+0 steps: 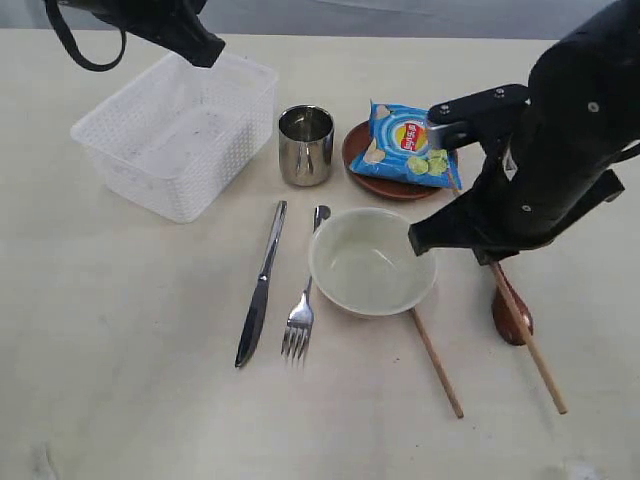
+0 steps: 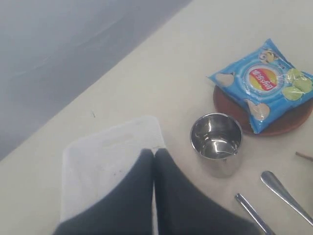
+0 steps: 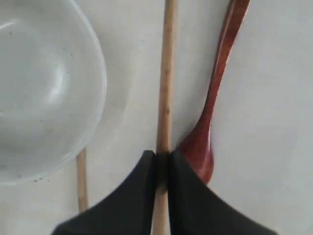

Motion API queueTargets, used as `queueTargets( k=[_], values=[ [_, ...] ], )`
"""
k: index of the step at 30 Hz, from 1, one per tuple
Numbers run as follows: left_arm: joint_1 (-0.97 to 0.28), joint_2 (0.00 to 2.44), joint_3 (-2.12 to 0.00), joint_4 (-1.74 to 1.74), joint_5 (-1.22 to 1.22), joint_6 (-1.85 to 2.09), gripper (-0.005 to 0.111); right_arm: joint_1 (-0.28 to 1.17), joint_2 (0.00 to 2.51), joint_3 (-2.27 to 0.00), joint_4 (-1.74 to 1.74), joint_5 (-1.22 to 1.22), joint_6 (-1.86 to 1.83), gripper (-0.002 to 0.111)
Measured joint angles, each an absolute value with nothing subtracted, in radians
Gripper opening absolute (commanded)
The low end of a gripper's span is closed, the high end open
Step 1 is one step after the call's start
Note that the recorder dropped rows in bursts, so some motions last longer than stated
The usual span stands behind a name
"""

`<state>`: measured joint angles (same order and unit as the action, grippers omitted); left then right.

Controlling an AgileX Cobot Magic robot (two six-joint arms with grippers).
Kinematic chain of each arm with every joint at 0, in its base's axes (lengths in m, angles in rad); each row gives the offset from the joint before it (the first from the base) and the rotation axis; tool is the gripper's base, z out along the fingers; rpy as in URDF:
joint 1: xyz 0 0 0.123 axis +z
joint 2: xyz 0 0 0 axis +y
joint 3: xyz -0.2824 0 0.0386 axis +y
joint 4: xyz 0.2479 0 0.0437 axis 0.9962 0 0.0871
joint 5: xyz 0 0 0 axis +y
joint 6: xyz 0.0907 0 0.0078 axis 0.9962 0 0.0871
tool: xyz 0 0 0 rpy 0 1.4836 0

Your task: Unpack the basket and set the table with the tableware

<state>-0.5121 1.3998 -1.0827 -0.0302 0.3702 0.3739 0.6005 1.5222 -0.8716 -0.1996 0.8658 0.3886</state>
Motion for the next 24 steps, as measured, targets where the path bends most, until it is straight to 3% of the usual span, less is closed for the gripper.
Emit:
queueTargets(
  k=[8,24],
  values=[
    [-0.512,1.4,-1.083,-0.015,0.38,0.374,0.0,0.784,1.533,-1.032,-0.173,0.819,0.689,0.0],
    [-0.512,1.4,-1.083,-0.012,0.38,0.374,0.0,0.79,1.807,-1.221,-0.118,0.848,0.761,0.0]
  ],
)
